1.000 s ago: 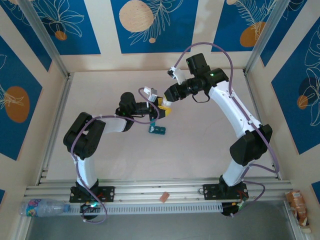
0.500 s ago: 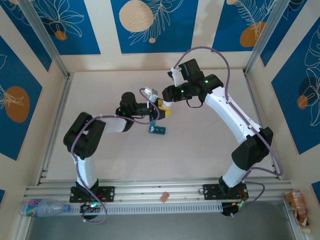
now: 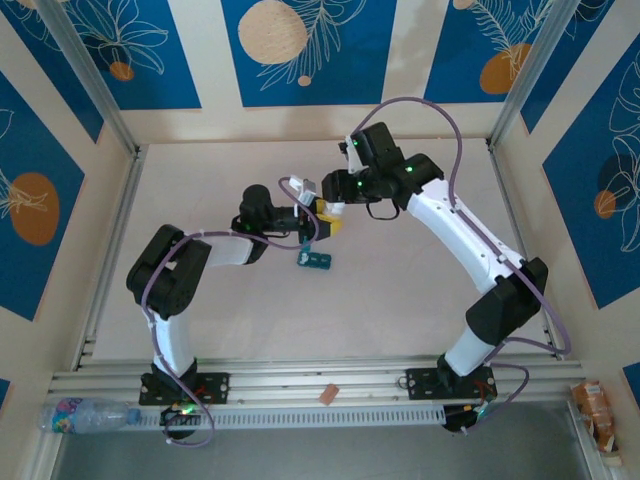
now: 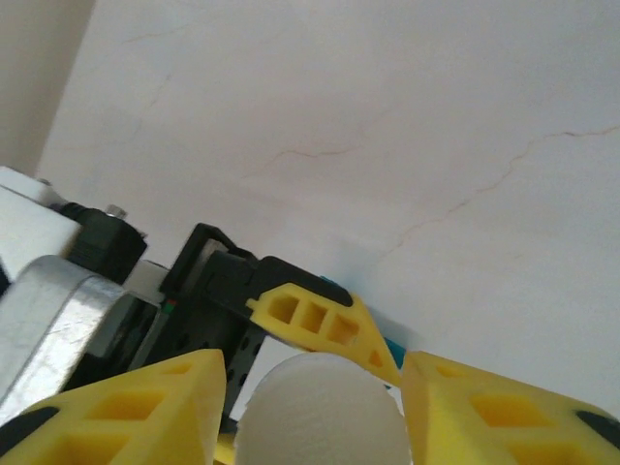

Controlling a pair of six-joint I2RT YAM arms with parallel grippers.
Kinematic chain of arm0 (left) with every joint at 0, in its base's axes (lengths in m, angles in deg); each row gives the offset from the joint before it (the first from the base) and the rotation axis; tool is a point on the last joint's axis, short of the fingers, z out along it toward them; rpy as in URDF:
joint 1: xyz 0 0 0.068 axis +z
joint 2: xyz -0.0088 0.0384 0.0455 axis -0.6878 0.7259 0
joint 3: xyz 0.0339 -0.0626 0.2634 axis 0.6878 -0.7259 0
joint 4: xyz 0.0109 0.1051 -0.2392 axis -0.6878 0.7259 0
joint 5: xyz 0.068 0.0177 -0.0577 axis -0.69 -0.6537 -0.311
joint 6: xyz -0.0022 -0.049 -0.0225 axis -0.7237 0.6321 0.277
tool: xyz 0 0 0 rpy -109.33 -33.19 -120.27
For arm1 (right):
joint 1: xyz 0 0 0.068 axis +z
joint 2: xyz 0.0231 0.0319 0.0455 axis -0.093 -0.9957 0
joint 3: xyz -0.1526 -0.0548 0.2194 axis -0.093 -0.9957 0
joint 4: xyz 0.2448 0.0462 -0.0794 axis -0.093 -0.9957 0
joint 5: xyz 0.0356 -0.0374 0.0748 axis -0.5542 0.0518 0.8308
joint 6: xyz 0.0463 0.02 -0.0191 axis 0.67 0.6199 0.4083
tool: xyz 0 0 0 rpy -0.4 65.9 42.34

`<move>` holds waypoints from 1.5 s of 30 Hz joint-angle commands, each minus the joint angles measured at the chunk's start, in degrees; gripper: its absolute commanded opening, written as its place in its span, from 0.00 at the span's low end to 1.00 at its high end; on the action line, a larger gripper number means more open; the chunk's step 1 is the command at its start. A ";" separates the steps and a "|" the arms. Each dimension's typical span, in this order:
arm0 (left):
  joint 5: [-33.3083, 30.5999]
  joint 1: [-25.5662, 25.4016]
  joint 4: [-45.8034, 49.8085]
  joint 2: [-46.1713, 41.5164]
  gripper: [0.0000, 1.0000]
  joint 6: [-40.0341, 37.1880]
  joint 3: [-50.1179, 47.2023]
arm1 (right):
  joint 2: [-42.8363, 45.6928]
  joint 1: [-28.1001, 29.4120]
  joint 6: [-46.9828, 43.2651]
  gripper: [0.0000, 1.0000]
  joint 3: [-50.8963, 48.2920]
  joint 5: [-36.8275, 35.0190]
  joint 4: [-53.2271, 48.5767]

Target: Sort the pills into containers

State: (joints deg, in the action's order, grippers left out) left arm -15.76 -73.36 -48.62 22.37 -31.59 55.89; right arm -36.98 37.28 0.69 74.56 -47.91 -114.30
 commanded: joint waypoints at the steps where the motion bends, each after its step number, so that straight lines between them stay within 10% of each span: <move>1: -0.27 -0.44 -4.83 -2.45 0.00 -0.69 1.67 | 2.87 -1.57 -2.95 0.59 2.73 5.88 -1.17; 13: 0.08 -0.44 -4.91 -2.52 0.00 -0.57 1.64 | 6.46 -8.05 -24.94 0.79 -0.88 21.64 1.29; 45: 0.13 -0.47 -4.58 -2.71 0.00 -0.57 1.72 | -4.10 -8.52 -30.13 0.60 3.83 26.00 -5.17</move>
State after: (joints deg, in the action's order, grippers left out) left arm -16.13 -73.36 -50.90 21.53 -31.59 56.08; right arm -40.48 28.38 -28.77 76.97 -22.97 -118.12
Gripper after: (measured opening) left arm 0.454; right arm 0.610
